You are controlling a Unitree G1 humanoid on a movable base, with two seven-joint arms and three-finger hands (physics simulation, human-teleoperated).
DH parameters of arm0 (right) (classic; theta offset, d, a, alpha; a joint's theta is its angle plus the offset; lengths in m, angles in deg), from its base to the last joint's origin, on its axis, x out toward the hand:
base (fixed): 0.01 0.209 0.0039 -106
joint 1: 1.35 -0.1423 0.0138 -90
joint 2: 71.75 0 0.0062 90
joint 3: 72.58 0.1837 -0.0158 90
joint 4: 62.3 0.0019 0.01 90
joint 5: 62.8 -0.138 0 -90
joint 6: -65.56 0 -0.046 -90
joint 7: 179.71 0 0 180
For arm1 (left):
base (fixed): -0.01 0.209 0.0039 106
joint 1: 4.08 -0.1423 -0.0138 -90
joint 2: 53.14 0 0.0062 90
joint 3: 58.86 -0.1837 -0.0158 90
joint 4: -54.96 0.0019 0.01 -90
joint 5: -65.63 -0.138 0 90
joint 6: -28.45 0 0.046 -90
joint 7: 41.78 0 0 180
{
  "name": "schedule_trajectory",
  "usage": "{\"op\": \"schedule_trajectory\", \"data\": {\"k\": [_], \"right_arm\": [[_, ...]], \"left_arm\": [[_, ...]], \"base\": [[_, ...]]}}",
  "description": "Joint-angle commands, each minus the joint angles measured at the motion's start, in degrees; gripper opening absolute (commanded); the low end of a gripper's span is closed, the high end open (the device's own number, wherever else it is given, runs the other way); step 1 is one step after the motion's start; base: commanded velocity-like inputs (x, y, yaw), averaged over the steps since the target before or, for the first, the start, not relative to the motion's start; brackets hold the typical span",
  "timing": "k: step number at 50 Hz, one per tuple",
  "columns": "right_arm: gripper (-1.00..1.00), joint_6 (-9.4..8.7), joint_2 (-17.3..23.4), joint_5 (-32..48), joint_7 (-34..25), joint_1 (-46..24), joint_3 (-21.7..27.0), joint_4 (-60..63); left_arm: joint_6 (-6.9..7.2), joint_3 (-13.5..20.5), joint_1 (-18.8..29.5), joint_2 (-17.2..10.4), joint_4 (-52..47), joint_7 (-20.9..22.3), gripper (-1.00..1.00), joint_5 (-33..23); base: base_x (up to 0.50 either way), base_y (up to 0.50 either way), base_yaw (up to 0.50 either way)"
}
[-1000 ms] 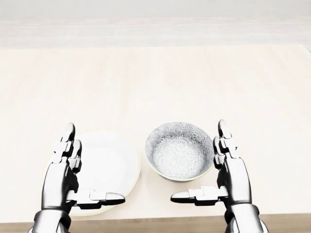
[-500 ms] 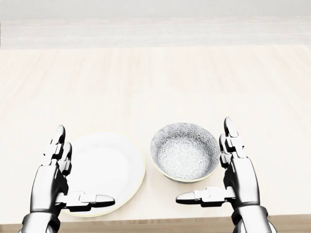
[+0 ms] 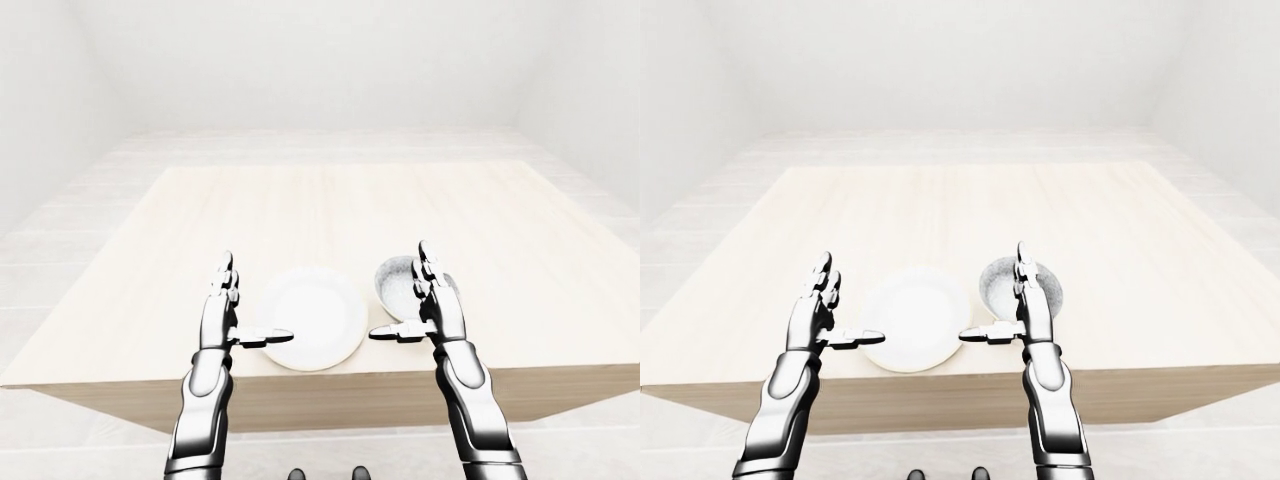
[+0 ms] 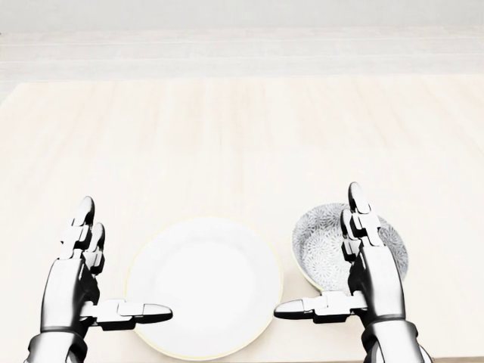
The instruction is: Put the bowl on the plate.
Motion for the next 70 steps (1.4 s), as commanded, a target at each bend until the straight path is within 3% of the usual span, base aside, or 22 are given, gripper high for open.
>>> {"op": "schedule_trajectory", "data": {"k": [1,23,37,56,59,61,64,70], "right_arm": [[1.0,0.17,-0.01,-0.17,-0.08,0.04,0.27,-0.17],[1.0,-0.07,0.02,-0.17,-0.15,0.14,0.37,-0.22],[1.0,-0.28,-0.02,-0.56,-0.03,-0.7,0.29,-1.25],[1.0,-0.01,0.22,0.77,0.16,-0.79,-0.34,-2.11],[1.0,-1.9,0.51,1.76,0.32,-0.11,-0.44,-0.95],[1.0,-1.82,0.55,1.7,0.0,0.17,-0.37,-0.52],[1.0,-3.15,0.6,1.92,0.68,0.56,0.63,1.67],[1.0,-3.15,1.47,4.04,1.84,1.75,2.08,4.94]], "left_arm": [[0.07,0.35,0.33,-0.19,0.24,-0.08,1.0,-0.14],[-0.22,0.45,0.8,-0.37,0.95,-0.17,1.0,-0.59],[-1.85,0.49,0.28,-0.29,2.65,-0.01,1.0,-0.55],[-2.51,1.01,0.34,-0.65,3.29,-0.04,1.0,-0.44],[-2.23,1.11,0.22,-0.7,2.81,0.0,1.0,-0.4],[-2.14,1.08,0.19,-0.69,2.76,0.06,1.0,-0.4],[-2.24,1.08,0.2,-0.72,2.81,0.1,1.0,-0.53],[-2.33,1.1,-0.09,-0.79,2.45,0.1,1.0,-0.95]], "base": [[0.1,0.28,0.0],[0.1,0.15,0.0],[0.09,0.0,0.0],[0.07,0.0,0.0],[0.0,0.0,0.0],[0.0,0.0,0.0],[0.0,0.0,0.0],[0.0,0.0,0.0]]}}
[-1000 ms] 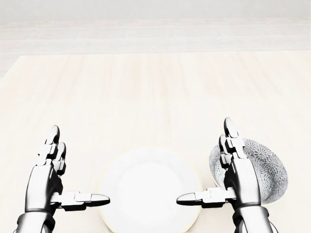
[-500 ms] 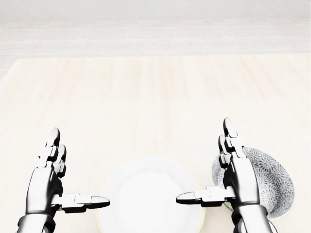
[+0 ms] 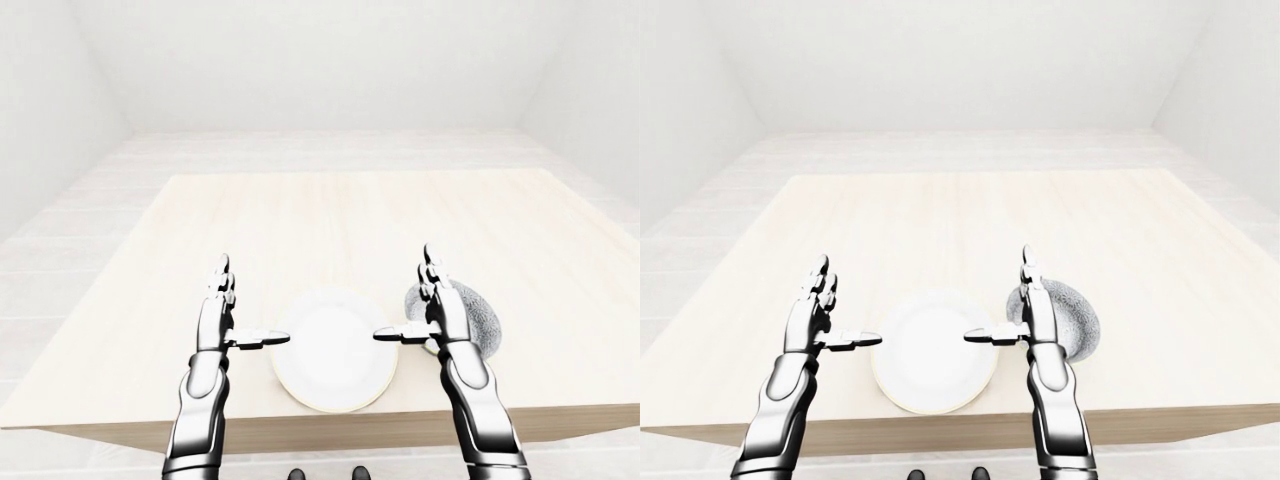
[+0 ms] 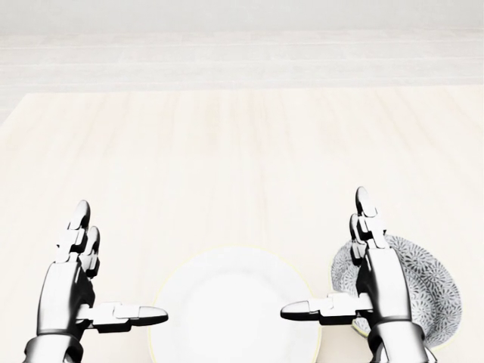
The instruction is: Put the bowl on the plate.
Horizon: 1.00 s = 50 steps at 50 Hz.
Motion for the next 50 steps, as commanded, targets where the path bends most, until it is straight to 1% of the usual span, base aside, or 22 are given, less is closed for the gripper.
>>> {"op": "schedule_trajectory", "data": {"k": [1,2,5,6,8,9,10,11,12,14,15,16,17,19,23,24,26,31,38,42,46,50], "right_arm": [[1.0,0.0,1.51,4.28,1.52,1.9,1.22,5.36],[1.0,0.0,1.97,5.85,2.11,2.13,1.57,6.57],[1.0,0.0,2.77,7.42,0.28,3.59,2.41,11.43],[1.0,0.0,2.86,8.36,0.68,4.0,3.42,13.18],[1.0,0.0,4.15,10.98,-0.91,5.41,4.22,16.9],[1.0,0.0,3.8,11.42,-1.33,5.35,4.43,16.99],[1.0,0.0,4.01,11.92,-1.86,6.33,6.31,20.44],[1.0,0.0,3.63,12.34,-2.29,6.25,6.54,20.53],[1.0,0.0,3.63,12.38,-3.5,6.9,7.59,22.37],[1.0,0.0,4.89,15.65,-4.96,8.2,8.71,24.87],[1.0,0.0,5.19,15.56,-6.83,9.04,10.57,26.84],[1.0,0.0,4.69,16.13,-7.45,8.89,10.92,26.83],[1.0,0.0,5.36,17.57,-9.34,9.99,11.63,28.95],[1.0,0.0,5.5,19.98,-11.49,10.59,12.79,30.36],[1.0,0.0,4.84,21.92,-14.45,11.01,14.18,31.98],[1.0,0.0,4.66,22.86,-15.42,11.34,14.47,32.38],[1.0,0.0,3.91,23.65,-16.04,11.28,14.82,32.17],[1.0,0.0,1.73,25.33,-19.01,12.62,16.52,31.96],[1.0,0.0,1.69,28.82,-21.54,11.95,18.24,30.55],[1.0,0.0,1.96,31.21,-22.24,11.16,18.99,29.22],[1.0,0.0,1.36,32.59,-21.88,10.24,19.14,27.97],[1.0,0.0,1.52,34.82,-21.57,10.24,19.01,27.39]], "left_arm": [[0.01,0.14,-0.43,-0.14,-0.56,0.14,1.0,-0.36],[0.04,0.17,-0.64,-0.18,-0.79,0.28,1.0,-0.35],[-0.11,0.36,-1.13,-0.45,-1.19,0.52,1.0,-0.78],[-0.02,0.58,-1.35,-0.49,-1.55,0.66,1.0,-0.62],[0.23,0.93,-1.97,-0.84,-2.18,0.95,1.0,-0.91],[0.26,0.99,-1.97,-0.77,-2.21,1.01,1.0,-0.98],[1.06,1.54,-2.53,-1.17,-3.66,1.5,1.0,-0.65],[1.14,1.63,-2.55,-1.08,-3.77,1.59,1.0,-0.73],[1.76,2.04,-2.92,-1.28,-4.69,1.78,1.0,-0.69],[2.79,2.82,-3.69,-1.7,-6.5,2.2,1.0,-0.94],[3.45,3.43,-4.55,-2.16,-8.02,2.62,1.0,-1.14],[3.53,3.59,-4.55,-1.99,-8.13,2.79,1.0,-1.29],[4.15,4.24,-5.58,-2.44,-9.56,3.2,1.0,-1.7],[4.56,5.22,-6.48,-2.49,-10.73,4.06,1.0,-1.81],[4.28,6.47,-7.75,-2.32,-11.51,4.81,1.0,-2.25],[3.77,6.78,-8.47,-2.15,-11.54,5.15,1.0,-2.53],[3.81,7.03,-8.65,-1.89,-11.7,5.41,1.0,-2.87],[4.79,8.13,-10.37,-1.17,-14.4,7.11,1.0,-3.51],[5.94,10.02,-11.71,-0.54,-17.48,8.96,1.0,-4.33],[4.53,10.9,-13.94,0.18,-18.45,10.55,1.0,-5.05],[4.13,12.43,-15.16,0.65,-19.27,12.12,1.0,-5.44],[4.3,13.38,-16.29,1.5,-20.35,13.5,1.0,-5.42]], "base": [[0.0,0.0,0.0],[0.0,0.0,0.0],[0.0,0.0,0.0],[0.0,0.0,0.0],[0.0,0.0,0.0],[0.0,0.0,0.0],[0.0,0.0,0.0],[0.0,0.0,0.0],[0.0,0.0,0.0],[0.0,0.0,0.0],[0.0,0.0,0.0],[0.0,0.0,0.0],[0.0,0.0,0.0],[0.0,0.0,0.0],[0.0,0.0,0.0],[0.0,0.0,0.0],[0.0,0.0,0.0],[0.0,0.0,0.0],[0.0,0.0,0.0],[0.0,0.0,0.0],[0.0,0.0,0.0],[0.0,0.0,0.0]]}}
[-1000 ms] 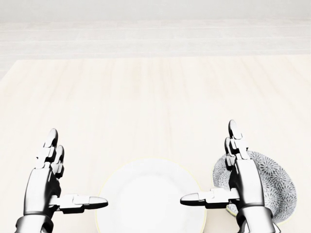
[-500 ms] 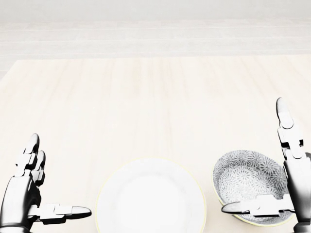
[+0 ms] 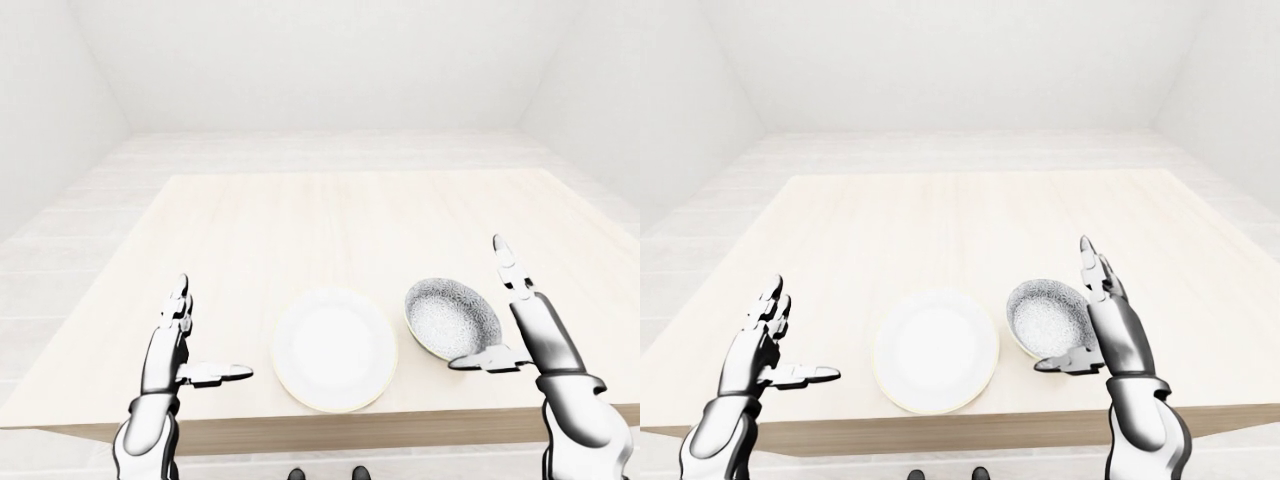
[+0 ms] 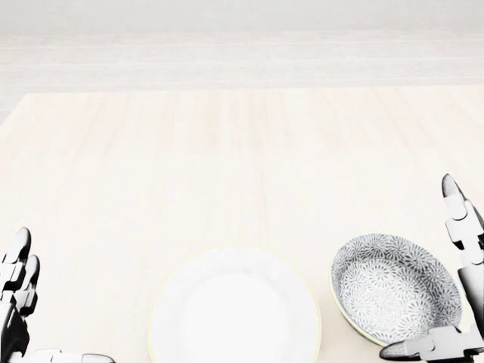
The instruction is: Put the bowl on the plate.
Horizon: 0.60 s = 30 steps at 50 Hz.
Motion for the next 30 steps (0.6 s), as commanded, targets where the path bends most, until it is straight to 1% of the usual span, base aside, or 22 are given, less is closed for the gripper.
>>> {"op": "schedule_trajectory", "data": {"k": [1,4,6,7,9,10,14,18,19,21,26,30], "right_arm": [[1.0,0.0,-0.28,5.9,-1.27,-0.68,1.19,-1.66],[1.0,0.0,-0.06,7.26,-1.26,-0.81,1.08,-2.45],[1.0,0.0,-0.08,8.02,-1.18,-1.3,0.91,-2.95],[1.0,0.0,0.07,8.5,-1.22,-1.42,0.68,-3.2],[1.0,0.0,0.16,9.03,-1.19,-1.69,0.36,-3.66],[1.0,0.0,0.37,9.75,-1.19,-1.92,-0.07,-4.0],[1.0,0.0,1.34,13.78,-1.32,-2.65,-2.52,-5.7],[1.0,0.0,1.29,16.81,-0.94,-2.93,-4.62,-7.03],[1.0,0.0,1.31,17.45,-1.27,-2.93,-5.14,-7.03],[1.0,0.0,1.24,18.67,-1.54,-2.89,-5.54,-6.82],[1.0,0.0,1.28,20.92,-2.16,-2.64,-6.31,-6.88],[1.0,0.0,1.1,22.17,-2.58,-2.38,-7.29,-7.21]], "left_arm": [[-0.71,3.17,-3.73,1.69,-3.07,3.89,1.0,-1.07],[-1.15,4.33,-4.35,2.22,-3.17,4.72,1.0,-1.25],[-1.12,4.66,-4.92,2.65,-3.84,5.56,1.0,-1.52],[-0.82,5.01,-4.84,2.94,-4.13,5.65,1.0,-1.44],[-0.84,5.16,-4.82,3.13,-4.2,5.97,1.0,-1.64],[-1.03,5.19,-4.78,3.21,-4.2,6.18,1.0,-1.97],[-0.66,5.49,-3.83,3.76,-4.04,6.2,1.0,-2.08],[-2.21,5.47,-4.23,3.87,-2.75,6.48,1.0,-2.56],[-2.35,5.73,-4.09,3.74,-2.57,6.35,1.0,-2.66],[-2.05,5.97,-4.09,3.81,-2.89,6.53,1.0,-2.46],[-1.82,5.95,-3.79,3.95,-3.04,6.46,1.0,-2.79],[-2.14,6.02,-3.75,3.9,-2.72,6.44,1.0,-2.93]], "base": [[0.0,0.0,0.0],[0.0,0.0,0.0],[0.0,0.0,0.0],[0.0,0.0,0.0],[0.0,0.0,0.0],[0.0,0.0,0.0],[0.0,0.0,0.0],[0.0,0.0,0.0],[0.0,0.0,0.0],[0.0,0.0,0.0],[0.0,0.0,0.0],[0.0,0.0,0.0]]}}
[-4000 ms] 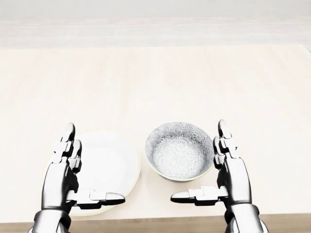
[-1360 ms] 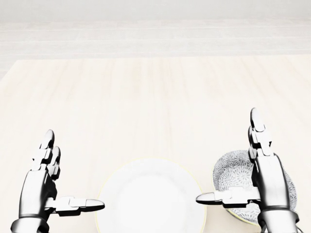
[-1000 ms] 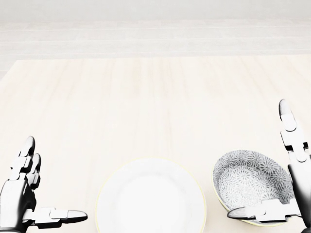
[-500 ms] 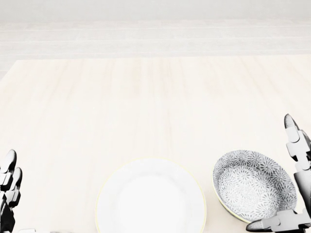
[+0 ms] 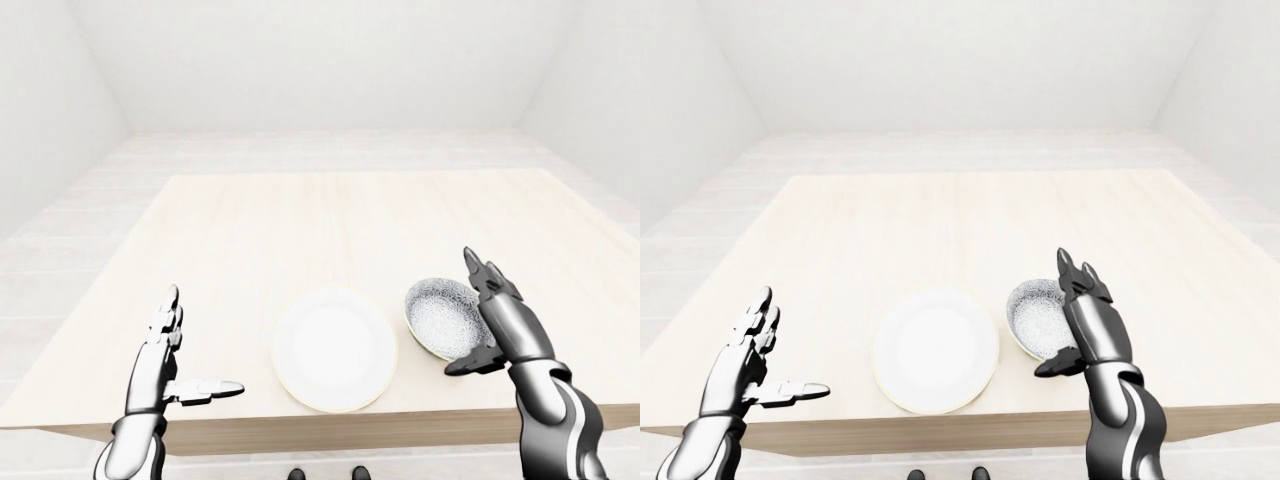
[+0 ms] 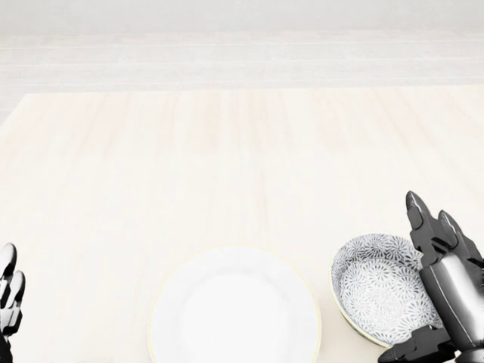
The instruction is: Put the bowl on the plate.
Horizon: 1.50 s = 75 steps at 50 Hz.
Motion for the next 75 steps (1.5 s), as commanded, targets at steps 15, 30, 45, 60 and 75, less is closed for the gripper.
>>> {"op": "schedule_trajectory", "data": {"k": [15,30,45,60,75], "right_arm": [[1.0,0.0,-0.3,8.41,-0.59,2.31,-2.22,-2.54],[1.0,0.0,-0.69,11.57,1.14,3.47,-1.34,-5.61],[1.0,0.0,0.31,15.03,2.16,2.43,-2.2,-9.5],[1.0,0.0,0.66,15.47,4.8,1.61,-3.35,-14.01],[1.0,0.0,0.91,15.08,5.76,1.02,-5.14,-16.75]], "left_arm": [[-0.76,1.34,0.24,0.18,0.45,0.53,1.0,-0.16],[-0.32,1.35,0.9,-0.13,0.35,0.23,1.0,-0.45],[0.33,1.56,0.97,-0.29,-0.51,0.45,1.0,-0.56],[-0.21,1.37,1.23,-0.38,0.27,0.06,1.0,-0.98],[-0.33,1.42,1.07,-0.32,0.28,0.01,1.0,-0.99]], "base": [[0.0,0.0,0.0],[0.0,0.0,0.0],[0.0,0.0,0.0],[0.0,0.0,0.0],[0.0,0.0,0.0]]}}
